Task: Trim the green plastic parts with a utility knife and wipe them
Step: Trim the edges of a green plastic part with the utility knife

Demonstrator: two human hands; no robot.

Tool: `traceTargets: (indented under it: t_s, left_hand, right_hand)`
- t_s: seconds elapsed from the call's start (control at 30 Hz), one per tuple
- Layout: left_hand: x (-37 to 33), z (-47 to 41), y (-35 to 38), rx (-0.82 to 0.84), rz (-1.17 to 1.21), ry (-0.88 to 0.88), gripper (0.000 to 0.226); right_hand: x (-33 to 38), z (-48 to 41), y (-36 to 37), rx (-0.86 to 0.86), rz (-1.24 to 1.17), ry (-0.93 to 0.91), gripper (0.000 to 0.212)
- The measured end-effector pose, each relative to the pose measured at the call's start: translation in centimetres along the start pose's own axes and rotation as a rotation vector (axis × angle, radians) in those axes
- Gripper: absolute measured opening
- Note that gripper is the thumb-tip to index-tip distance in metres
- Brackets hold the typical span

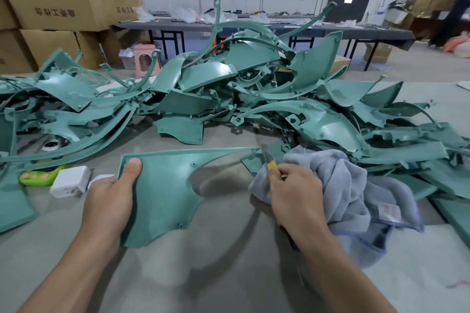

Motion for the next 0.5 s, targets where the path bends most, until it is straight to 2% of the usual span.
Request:
traceTargets:
  t_s: [0.07, 0.17, 0.23, 0.33, 0.37, 0.43, 0.5]
  left_hand:
    - [0.4, -0.2, 0.0, 0.009, -0.009, 0.002, 0.048]
    - [1.2, -0.5, 0.0, 0.041, 0.046, -0.082, 0.055]
    - [1.7, -0.4, 0.0, 0.077, 0.175, -0.216, 0.062]
    - [1.8, -0.4, -0.6, 0.099, 0.249, -0.345, 0.076]
    - [1.6, -0.4, -0.8, 0.099, 0.274, -0.381, 0.081]
    - [1.3, -0.3, -1.1, 0.072, 0.285, -0.405, 0.078]
    - [1.0, -0.1, -1.2, 0.059, 0.23, -0.388, 0.063]
  right_hand:
    - [0.7, 0.6, 0.1, -0.034, -0.135, -0.076, 0.035]
    - [2.7, 2.4, 1.2, 0.156, -0.378, -0.234, 0.033]
    - [2.3, 1.9, 1.4, 0.175, -0.375, -0.18, 0.033]
    - [-0.3, 0.1, 0.4, 0.016, -0.273, 0.088, 0.034]
    - [-0.8, -0.1, 0.2, -0.015, -0.285, 0.121, 0.035]
    - [-0.6, 0.1, 0.2, -0.034, -0.339, 0.093, 0.033]
    - [0.1, 0.8, 0.4, -0.033, -0.407, 0.039, 0.027]
Point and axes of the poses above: each hand's wrist, its own z-axis away from the middle knuckle, its own y-axis out of the palm, x = y × z, the point moved 5 cm from there along -z, towards the middle knuckle, and after that the axes turned 11 degrees about z, right-handed, at the moved point
